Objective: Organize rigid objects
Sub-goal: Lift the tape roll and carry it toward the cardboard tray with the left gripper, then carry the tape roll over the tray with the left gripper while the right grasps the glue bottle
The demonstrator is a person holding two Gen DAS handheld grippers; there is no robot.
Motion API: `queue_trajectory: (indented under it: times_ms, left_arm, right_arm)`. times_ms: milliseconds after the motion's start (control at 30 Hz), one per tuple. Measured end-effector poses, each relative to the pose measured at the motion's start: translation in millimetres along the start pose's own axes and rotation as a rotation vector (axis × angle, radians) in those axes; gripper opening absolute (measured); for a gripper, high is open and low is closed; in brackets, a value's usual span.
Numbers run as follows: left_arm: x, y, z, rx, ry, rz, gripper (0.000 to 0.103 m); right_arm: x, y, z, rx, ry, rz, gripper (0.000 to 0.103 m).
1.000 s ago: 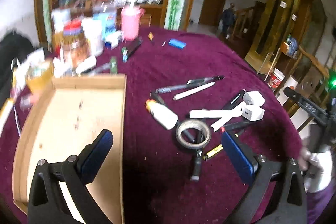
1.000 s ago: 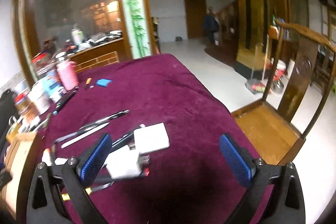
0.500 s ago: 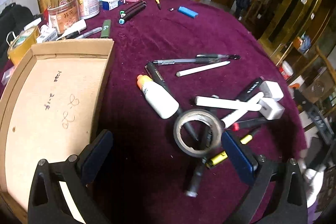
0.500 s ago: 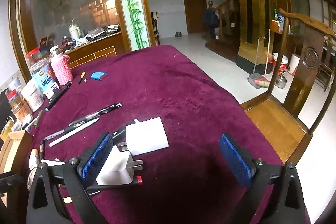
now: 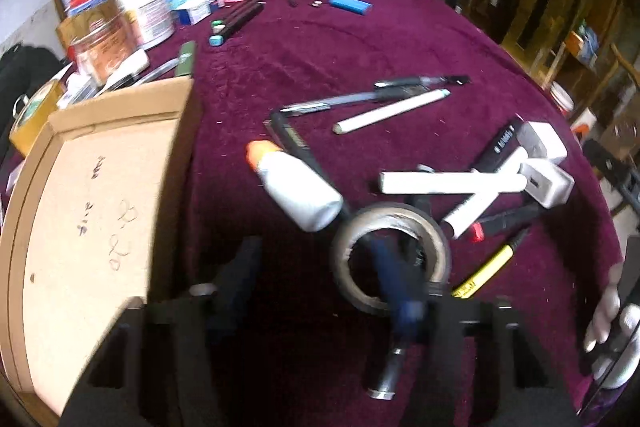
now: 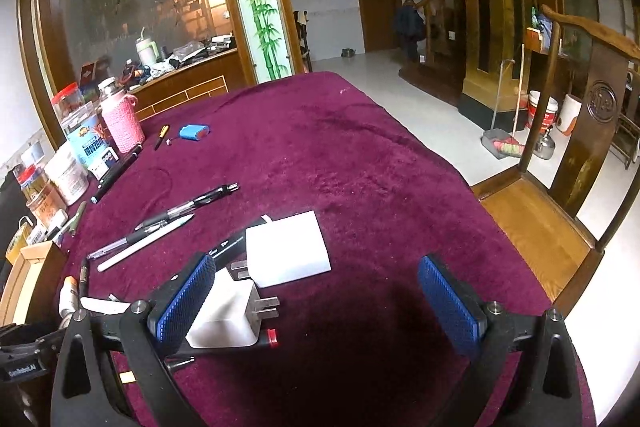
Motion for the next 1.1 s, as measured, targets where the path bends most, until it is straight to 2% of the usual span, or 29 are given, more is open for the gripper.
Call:
queue_trajectory:
  times_ms: [233, 267, 333, 433, 633, 833, 1000, 1100]
  left_arm:
    - [-8.8, -3.3, 4.3, -0.011, -0.028, 0.017, 0.041]
    - [-11.7, -2.7, 5.0, -0.019, -0.044, 0.020, 0.037]
    - [-18.4, -0.5, 3.9, -0.026, -0.068, 0.000, 0.013]
    - [-19.4, 5.8, 2.3, -0.042, -0.059, -0.035, 0.011]
    - [1.2, 31.2, -5.1, -0.062, 0.027, -0.098, 0.010]
    - [40.1, 88.1, -15.9, -0.161, 0.150, -0.170, 0.011]
    - [82.3, 124.2, -24.6, -0.226, 0.201, -0.130, 0.011]
    - [105.6, 138.0, -31.8, -0.256, 0.217, -0.096, 0.011]
  right_arm:
    - [0.7, -2.0, -1.8, 0.012, 0.007, -0.007, 0.102]
    - [0.7, -2.4, -2.1, 0.013, 0.008, -0.008, 0.102]
    - [0.4, -3.6, -2.7, 0.017, 0.009, -0.015, 0.102]
    - [0.6, -6.2, -4.2, 0.029, 0.014, -0.019, 0.102]
    - [-0.2, -9.0, -6.0, 0.041, 0.014, -0.028, 0.102]
    - [-2.0, -11.5, -7.4, 0.053, 0.005, -0.034, 0.102]
    - [3.3, -8.3, -6.4, 0.055, 0.017, -0.027, 0.102]
    - [37.1, 6.8, -5.2, 0.051, 0.101, 0.032, 0.102]
Point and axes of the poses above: each gripper's, at about its wrist camera, not at the fingertips, and y roughly against the way its jaws point, x to its left, z to its top, the point moved 10 cm from there along -y, roughly the way its jaws point, and after that the axes turned 3 degrees about z, right-handed, at the moved point
